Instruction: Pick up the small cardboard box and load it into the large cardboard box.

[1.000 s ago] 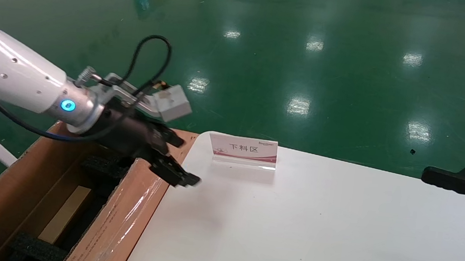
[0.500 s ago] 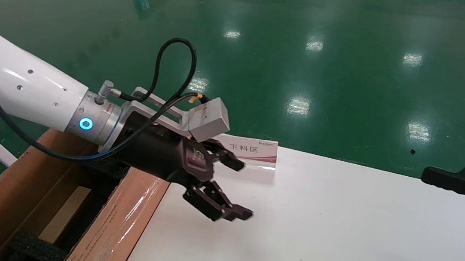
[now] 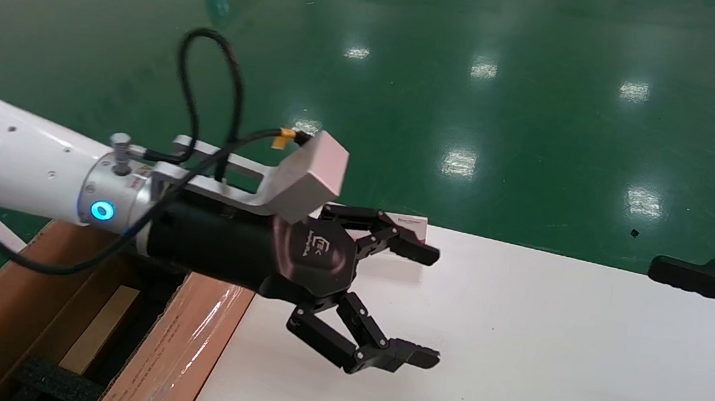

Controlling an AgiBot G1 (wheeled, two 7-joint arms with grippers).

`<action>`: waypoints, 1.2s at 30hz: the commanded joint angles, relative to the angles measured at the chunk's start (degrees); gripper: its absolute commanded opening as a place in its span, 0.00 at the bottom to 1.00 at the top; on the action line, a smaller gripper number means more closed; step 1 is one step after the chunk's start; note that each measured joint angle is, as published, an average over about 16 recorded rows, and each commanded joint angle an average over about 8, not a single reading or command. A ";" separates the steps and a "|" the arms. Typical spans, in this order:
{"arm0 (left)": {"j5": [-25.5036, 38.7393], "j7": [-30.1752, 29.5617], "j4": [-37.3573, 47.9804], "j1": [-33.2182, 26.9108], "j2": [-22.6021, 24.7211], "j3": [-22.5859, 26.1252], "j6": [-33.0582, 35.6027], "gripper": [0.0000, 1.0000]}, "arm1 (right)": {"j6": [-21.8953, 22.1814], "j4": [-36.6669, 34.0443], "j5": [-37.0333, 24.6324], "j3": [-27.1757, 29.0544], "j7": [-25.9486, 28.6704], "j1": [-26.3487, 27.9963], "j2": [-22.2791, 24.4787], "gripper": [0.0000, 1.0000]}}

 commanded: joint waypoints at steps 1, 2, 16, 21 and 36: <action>-1.17 1.97 0.11 2.76 0.20 -3.84 1.13 1.00 | -0.02 0.01 -0.03 0.04 0.02 -0.01 -0.01 1.00; -1.77 2.98 0.16 4.16 0.31 -5.81 1.71 1.00 | -0.02 0.02 -0.04 0.06 0.04 -0.02 -0.02 1.00; -7.62 12.85 0.74 17.91 1.32 -24.97 7.36 1.00 | -0.13 0.12 -0.24 0.34 0.21 -0.10 -0.13 1.00; -7.63 12.86 0.76 17.89 1.32 -24.95 7.36 1.00 | -0.17 0.16 -0.31 0.44 0.27 -0.12 -0.16 1.00; -7.98 13.03 0.82 18.75 1.38 -26.46 7.63 1.00 | -0.28 0.27 -0.52 0.75 0.46 -0.21 -0.27 1.00</action>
